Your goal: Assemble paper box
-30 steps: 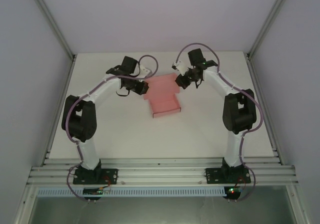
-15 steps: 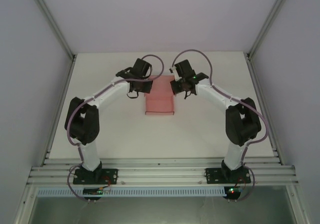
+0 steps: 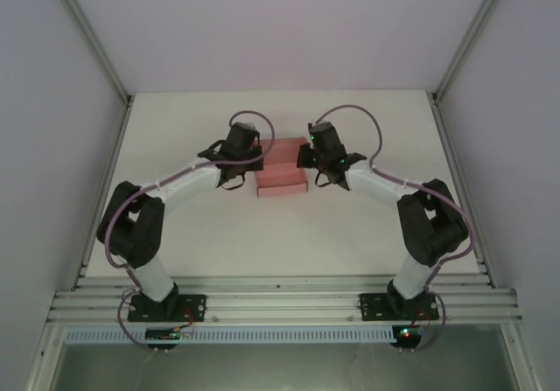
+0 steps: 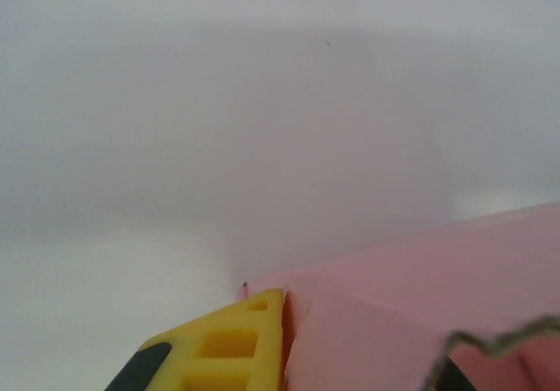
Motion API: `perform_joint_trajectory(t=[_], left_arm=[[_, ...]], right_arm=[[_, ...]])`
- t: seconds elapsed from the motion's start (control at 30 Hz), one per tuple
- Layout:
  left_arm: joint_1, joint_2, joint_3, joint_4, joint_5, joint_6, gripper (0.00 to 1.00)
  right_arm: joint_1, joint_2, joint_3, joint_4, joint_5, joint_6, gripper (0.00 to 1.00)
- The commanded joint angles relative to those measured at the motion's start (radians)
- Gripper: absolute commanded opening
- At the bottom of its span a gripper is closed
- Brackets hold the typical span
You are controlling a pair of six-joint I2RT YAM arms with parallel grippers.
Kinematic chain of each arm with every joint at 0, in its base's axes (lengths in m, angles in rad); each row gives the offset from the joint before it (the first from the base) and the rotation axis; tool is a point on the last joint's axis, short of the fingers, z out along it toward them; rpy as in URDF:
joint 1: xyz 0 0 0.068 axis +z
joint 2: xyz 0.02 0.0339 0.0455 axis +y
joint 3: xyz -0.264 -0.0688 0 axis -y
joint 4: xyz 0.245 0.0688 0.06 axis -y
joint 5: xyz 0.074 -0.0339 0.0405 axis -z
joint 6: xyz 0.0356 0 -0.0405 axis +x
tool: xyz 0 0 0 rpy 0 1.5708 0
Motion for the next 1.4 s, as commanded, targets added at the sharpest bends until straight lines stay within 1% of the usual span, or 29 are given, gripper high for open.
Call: perform_joint_trajectory(t=[0.0,0.1,0.23,0.33,0.4,0.57,0.67,0.77,1.0,1.1,1.2,1.3,1.37], left_arm=[[0.008,-0.054,-0.017,0.122,0.011,-0.054,0.11],[0.006,-0.072,-0.038,0.152,0.012,-0.039,0.11],[0.003,-0.107,-0.091,0.242,0.030,-0.007,0.16],[0.001,-0.109,-0.108,0.278,0.031,-0.003,0.18],[0.004,-0.102,-0.109,0.284,0.033,-0.014,0.18],[0.004,-0.085,-0.131,0.328,0.043,-0.046,0.18],[0.004,-0.073,-0.158,0.364,0.042,-0.081,0.18],[0.004,-0.059,-0.179,0.403,0.062,-0.100,0.17],[0.002,-0.037,-0.194,0.448,0.109,-0.152,0.17],[-0.001,-0.042,-0.220,0.462,0.116,-0.145,0.17],[-0.002,-0.060,-0.271,0.496,0.126,-0.141,0.18],[-0.012,-0.081,-0.346,0.575,0.158,-0.111,0.23],[-0.022,-0.092,-0.381,0.599,0.156,-0.077,0.24]], right_arm=[[0.023,-0.031,-0.033,0.047,0.063,0.036,0.00],[0.037,-0.043,-0.049,0.075,0.078,0.024,0.00],[0.041,-0.047,-0.056,0.119,0.091,0.024,0.00],[0.043,-0.042,-0.064,0.157,0.115,0.036,0.00],[0.049,-0.036,-0.072,0.190,0.122,0.058,0.00],[0.084,-0.023,-0.075,0.211,0.220,0.120,0.00],[0.100,-0.006,-0.087,0.250,0.240,0.156,0.00],[0.122,0.020,-0.102,0.297,0.248,0.156,0.00],[0.174,0.043,-0.108,0.308,0.314,0.138,0.00],[0.178,0.032,-0.123,0.306,0.323,0.134,0.00],[0.182,0.022,-0.163,0.343,0.335,0.131,0.00],[0.192,0.016,-0.216,0.411,0.346,0.127,0.00],[0.199,0.013,-0.233,0.411,0.361,0.122,0.00]])
